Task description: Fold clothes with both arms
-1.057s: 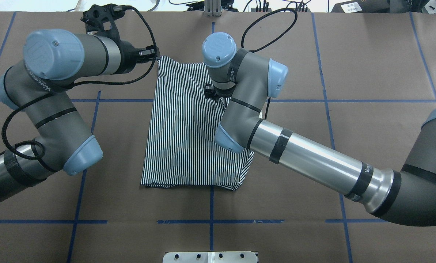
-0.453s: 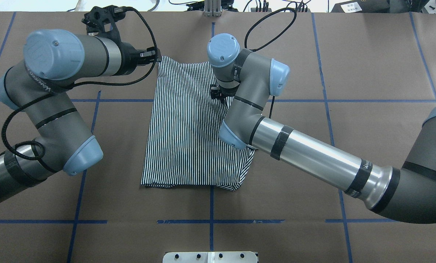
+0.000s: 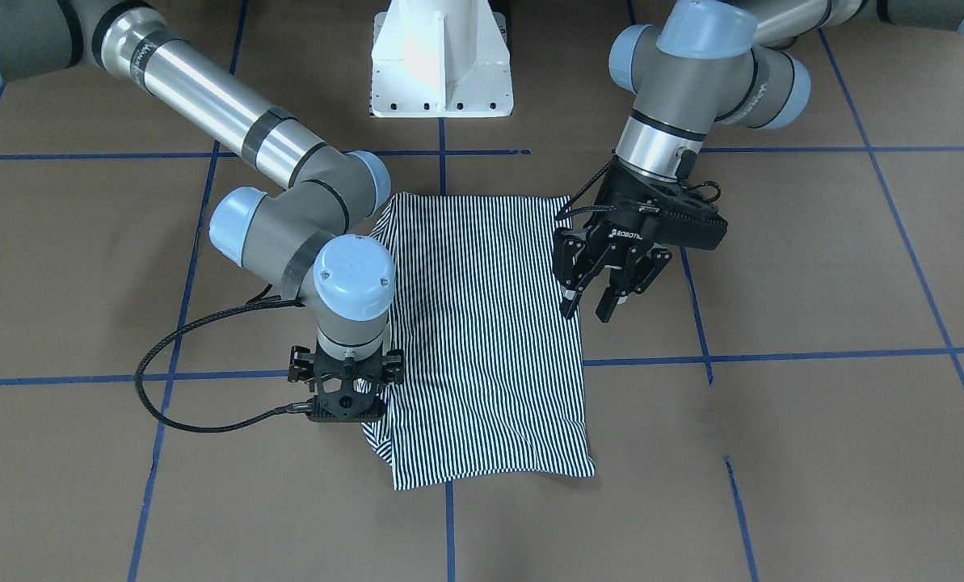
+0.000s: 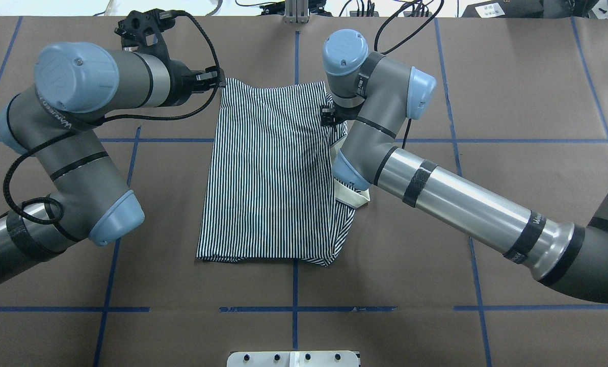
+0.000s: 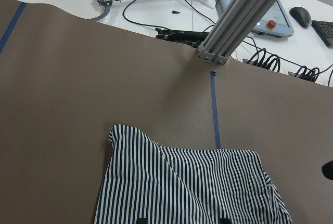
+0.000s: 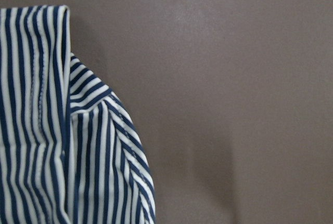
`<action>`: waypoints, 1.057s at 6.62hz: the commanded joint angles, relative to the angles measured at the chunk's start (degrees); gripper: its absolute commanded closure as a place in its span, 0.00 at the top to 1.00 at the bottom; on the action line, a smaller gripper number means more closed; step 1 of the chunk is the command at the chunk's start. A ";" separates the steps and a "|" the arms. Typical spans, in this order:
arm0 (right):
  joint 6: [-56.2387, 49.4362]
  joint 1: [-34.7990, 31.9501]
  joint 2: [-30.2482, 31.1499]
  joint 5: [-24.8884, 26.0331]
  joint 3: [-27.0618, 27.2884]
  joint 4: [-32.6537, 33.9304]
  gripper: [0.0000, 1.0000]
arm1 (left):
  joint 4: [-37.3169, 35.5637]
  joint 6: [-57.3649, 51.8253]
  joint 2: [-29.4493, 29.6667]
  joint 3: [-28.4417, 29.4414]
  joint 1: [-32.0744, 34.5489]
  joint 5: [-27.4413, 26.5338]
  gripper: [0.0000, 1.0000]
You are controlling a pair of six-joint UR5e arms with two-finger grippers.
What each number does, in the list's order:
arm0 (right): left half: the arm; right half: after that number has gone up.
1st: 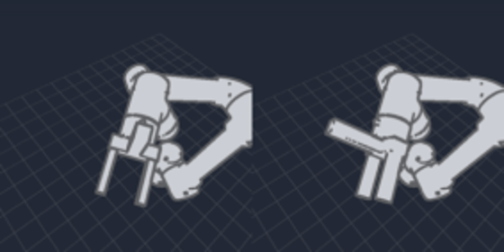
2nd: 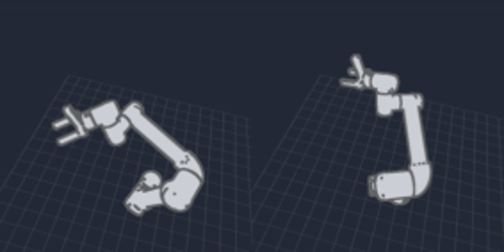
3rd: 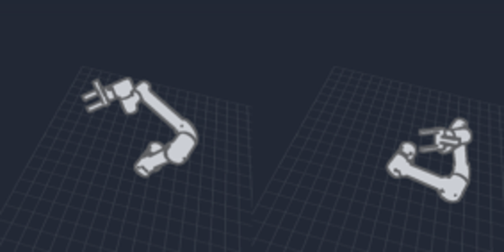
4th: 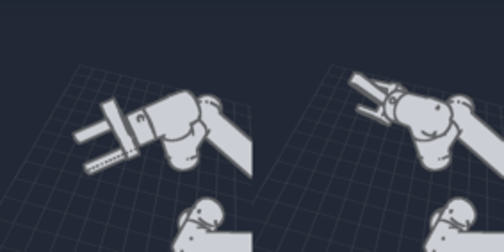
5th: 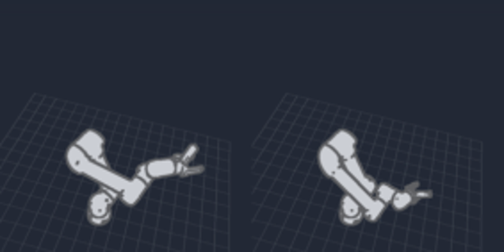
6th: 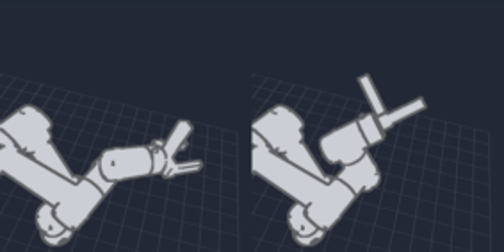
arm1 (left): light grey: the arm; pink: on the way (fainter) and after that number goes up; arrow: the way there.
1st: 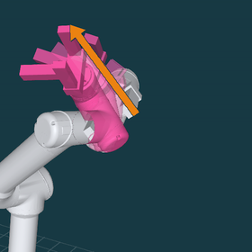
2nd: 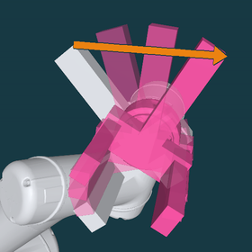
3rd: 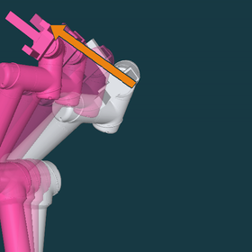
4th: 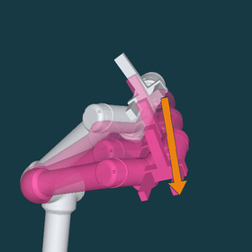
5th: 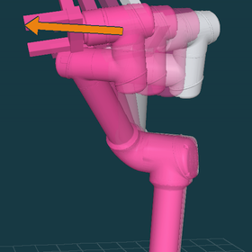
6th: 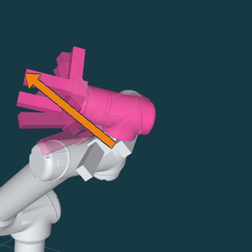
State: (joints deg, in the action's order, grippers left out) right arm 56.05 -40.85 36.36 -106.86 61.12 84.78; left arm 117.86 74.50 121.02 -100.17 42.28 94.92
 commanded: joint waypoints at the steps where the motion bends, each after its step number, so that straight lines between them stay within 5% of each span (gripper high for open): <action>1: 5.24 0.32 0.72 -1.24 7.28 2.82 1.00 | 0.00 0.03 0.00 -0.46 -0.01 0.00 0.54; 3: 21.28 6.10 12.17 0.50 26.75 2.84 1.00 | -0.08 0.12 -0.09 -1.08 0.08 0.62 0.54; 4: 31.30 11.70 17.37 7.56 35.12 3.02 1.00 | 0.00 0.12 -0.09 -1.17 0.08 0.70 0.54; 5: 43.75 17.59 19.25 15.46 39.38 3.11 0.99 | -0.08 0.12 -0.09 -1.17 0.08 0.70 0.54; 7: 62.33 22.80 20.49 19.39 40.57 3.11 0.85 | -0.08 0.12 -0.52 -1.17 0.08 0.70 0.54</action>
State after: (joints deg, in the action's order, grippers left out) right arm 107.51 -21.52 55.79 -90.59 100.60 87.84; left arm 117.78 74.62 120.80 -101.33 42.36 95.62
